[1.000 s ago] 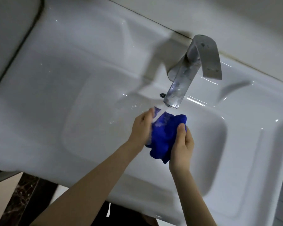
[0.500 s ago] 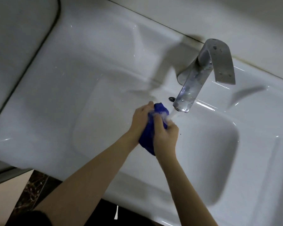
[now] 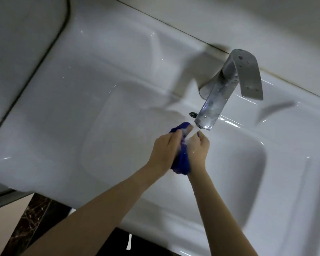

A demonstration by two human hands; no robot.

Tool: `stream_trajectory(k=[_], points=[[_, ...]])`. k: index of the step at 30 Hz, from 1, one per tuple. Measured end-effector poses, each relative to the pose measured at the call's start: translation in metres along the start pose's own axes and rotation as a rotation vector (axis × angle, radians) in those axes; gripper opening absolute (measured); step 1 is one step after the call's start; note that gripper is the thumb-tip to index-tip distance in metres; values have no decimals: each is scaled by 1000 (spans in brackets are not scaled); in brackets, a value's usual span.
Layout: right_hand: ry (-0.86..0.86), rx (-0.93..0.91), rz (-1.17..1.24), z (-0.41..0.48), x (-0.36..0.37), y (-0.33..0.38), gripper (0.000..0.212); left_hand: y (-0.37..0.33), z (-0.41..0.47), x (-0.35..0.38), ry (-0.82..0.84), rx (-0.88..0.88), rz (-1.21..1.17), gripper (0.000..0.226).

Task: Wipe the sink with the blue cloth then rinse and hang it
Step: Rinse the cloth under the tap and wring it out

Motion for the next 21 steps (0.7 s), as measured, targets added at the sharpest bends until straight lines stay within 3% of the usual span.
stream_trajectory(k=[4,9,13,21], points=[[73,-99,-7,-42,16,-7,34,-4,30,-14,-19,-36,-42,35],[-23,-17,16,11,-3,-4,46,4,-5,4,5,-9,-18,43],[94,-81,24,-37,9,-11,38,1,32,-8,-19,-54,-49,43],[93,-118,-241,-41,-23,7,35,1,-14,-26,-92,-144,-197,34]])
Point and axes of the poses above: each hand's wrist, its own z-axis towards the middle knuckle, its own x-axis out of the palm, y = z × x, the point moved 8 cm from there along z, towards the middle knuckle, and after that the axes turned 4 degrees about -z, right-handed, at the moved point
